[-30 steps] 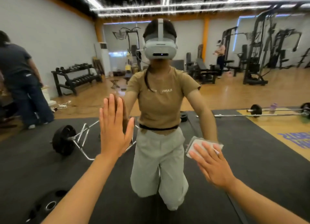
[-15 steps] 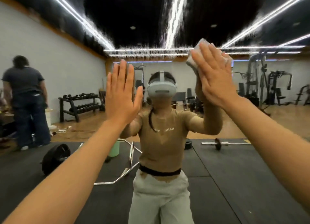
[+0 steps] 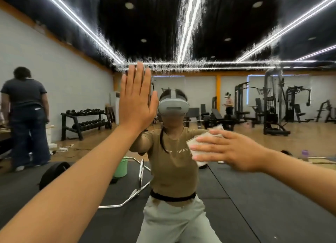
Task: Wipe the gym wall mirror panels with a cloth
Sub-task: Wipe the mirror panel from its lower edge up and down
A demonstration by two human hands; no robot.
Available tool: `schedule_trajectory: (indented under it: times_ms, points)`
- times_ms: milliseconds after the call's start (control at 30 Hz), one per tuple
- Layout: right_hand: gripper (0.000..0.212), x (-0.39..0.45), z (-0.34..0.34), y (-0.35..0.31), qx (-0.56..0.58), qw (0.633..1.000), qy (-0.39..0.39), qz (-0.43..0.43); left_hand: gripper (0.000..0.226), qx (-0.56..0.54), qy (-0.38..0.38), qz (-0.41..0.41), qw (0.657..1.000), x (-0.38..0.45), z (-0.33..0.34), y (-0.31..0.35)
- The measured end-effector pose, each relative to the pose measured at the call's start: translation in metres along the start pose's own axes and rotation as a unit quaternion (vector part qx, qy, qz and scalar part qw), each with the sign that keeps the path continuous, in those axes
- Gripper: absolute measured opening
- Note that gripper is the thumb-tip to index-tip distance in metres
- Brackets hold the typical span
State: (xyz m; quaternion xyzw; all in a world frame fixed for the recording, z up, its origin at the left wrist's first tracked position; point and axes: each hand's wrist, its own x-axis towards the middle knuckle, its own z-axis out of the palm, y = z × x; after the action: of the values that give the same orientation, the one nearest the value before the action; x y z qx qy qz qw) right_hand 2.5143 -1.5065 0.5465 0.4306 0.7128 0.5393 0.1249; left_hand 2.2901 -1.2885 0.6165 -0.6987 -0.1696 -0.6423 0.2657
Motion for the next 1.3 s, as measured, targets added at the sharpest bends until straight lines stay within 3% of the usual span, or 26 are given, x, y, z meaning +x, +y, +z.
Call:
schedule_trajectory:
  times_ms: [67,133,233,333,400,467,600,667,767,833,900,1000,1133,1233,1300]
  points:
    - [0.071,0.018,-0.014,0.030,0.007,0.999,0.021,0.029,0.062,-0.001,0.003,0.006,1.000,-0.003,0.001,-0.001]
    - [0.068,0.047,-0.032,0.070,0.019,0.987,0.065,0.146,0.062,0.002,0.006,0.007,1.000,-0.004,0.001,-0.001]
    - [0.061,0.095,-0.060,0.120,0.046,0.929,0.137,0.339,0.062,-0.005,0.005,0.006,1.000,-0.003,0.001,-0.002]
    - [0.064,0.128,-0.063,0.115,0.083,0.881,0.188,0.426,0.062,-0.020,0.012,0.006,1.000,-0.003,0.000,-0.003]
    - [0.061,0.130,-0.050,0.086,0.094,0.885,0.210,0.405,0.061,-0.029,0.014,0.007,0.999,-0.003,-0.001,-0.003]
    - [0.062,0.119,-0.034,0.045,0.079,0.926,0.193,0.315,0.061,-0.038,0.020,0.011,0.999,-0.002,-0.001,-0.003]
    - [0.073,0.071,-0.001,-0.031,0.043,0.992,0.074,0.088,0.059,-0.072,0.007,0.012,0.997,-0.001,-0.006,-0.009]
    - [0.076,0.058,0.004,-0.038,0.011,1.000,0.022,-0.008,0.058,-0.078,-0.009,0.025,0.997,0.001,-0.012,-0.016]
    - [0.076,0.069,-0.005,-0.007,0.004,0.996,0.002,-0.087,0.056,-0.067,-0.029,0.062,0.995,0.004,-0.021,-0.031]
    - [0.076,0.090,-0.019,0.024,0.012,0.998,0.008,-0.062,0.056,-0.057,-0.042,0.093,0.993,0.005,-0.024,-0.040]
    - [0.069,0.118,-0.038,0.062,0.020,0.997,0.059,0.046,0.056,-0.051,-0.051,0.118,0.990,0.006,-0.026,-0.047]
    - [0.061,0.159,-0.072,0.118,0.060,0.958,0.142,0.242,0.056,-0.038,-0.066,0.137,0.988,0.007,-0.028,-0.053]
    - [0.060,0.190,-0.081,0.133,0.099,0.901,0.200,0.372,0.057,-0.026,-0.066,0.139,0.988,0.006,-0.035,-0.060]
    - [0.059,0.198,-0.068,0.106,0.129,0.875,0.257,0.389,0.058,-0.024,-0.045,0.041,0.998,-0.003,-0.046,-0.083]
    - [0.060,0.201,-0.057,0.082,0.128,0.882,0.270,0.364,0.059,-0.025,-0.030,-0.052,0.998,-0.014,-0.053,-0.104]
